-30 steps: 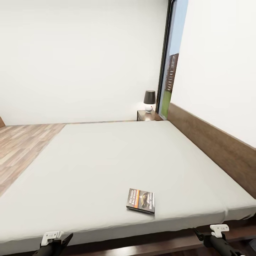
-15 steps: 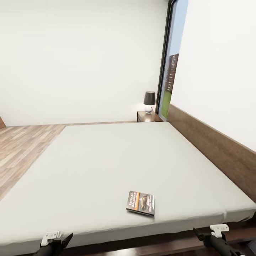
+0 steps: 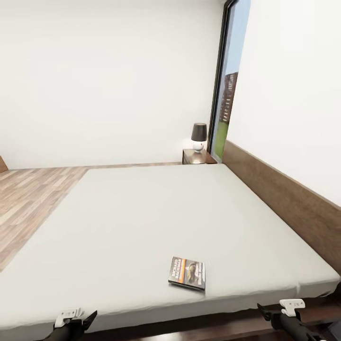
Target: In the bedroom, move the book from the bed onto either nightstand, and place the two sandals side by side next to the bed.
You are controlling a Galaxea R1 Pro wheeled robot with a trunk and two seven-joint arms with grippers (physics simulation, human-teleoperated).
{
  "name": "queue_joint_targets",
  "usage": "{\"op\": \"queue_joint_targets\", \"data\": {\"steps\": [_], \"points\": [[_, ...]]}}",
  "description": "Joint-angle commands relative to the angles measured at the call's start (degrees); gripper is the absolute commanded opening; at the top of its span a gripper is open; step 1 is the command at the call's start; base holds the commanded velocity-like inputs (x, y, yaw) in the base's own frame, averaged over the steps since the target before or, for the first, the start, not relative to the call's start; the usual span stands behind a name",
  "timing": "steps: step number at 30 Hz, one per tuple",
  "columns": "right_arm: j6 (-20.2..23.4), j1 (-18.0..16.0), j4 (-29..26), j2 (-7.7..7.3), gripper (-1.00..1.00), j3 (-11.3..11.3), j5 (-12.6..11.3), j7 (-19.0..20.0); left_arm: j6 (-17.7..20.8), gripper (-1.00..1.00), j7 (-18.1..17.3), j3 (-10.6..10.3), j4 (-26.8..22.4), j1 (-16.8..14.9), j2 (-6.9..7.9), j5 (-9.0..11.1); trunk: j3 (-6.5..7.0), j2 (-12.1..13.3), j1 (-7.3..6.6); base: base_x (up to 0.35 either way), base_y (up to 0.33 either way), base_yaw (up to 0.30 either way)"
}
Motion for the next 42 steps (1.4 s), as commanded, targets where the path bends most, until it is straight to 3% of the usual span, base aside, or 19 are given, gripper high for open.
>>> {"op": "queue_joint_targets", "data": {"steps": [1, 37, 42], "points": [[-0.2, -0.1, 0.1, -0.03, 1.00, 0.5, -0.6, 0.2, -0.2, 1.00, -0.3, 0.2, 0.1, -0.1, -0.02, -0.1, -0.05, 0.0, -0.01, 0.000, 0.000, 0.000], [-0.2, -0.1, 0.1, -0.03, 1.00, 0.5, -0.6, 0.2, -0.2, 1.00, -0.6, 0.2, 0.0, -0.1, 0.01, -0.1, -0.05, 0.0, -0.01, 0.070, 0.000, 0.000], [-0.2, -0.1, 0.1, -0.03, 1.00, 0.5, -0.6, 0.2, 0.3, 1.00, -2.6, -1.0, -1.0, -0.1, 0.16, -2.0, -0.05, 0.0, -0.01, 0.000, 0.000, 0.000]]}}
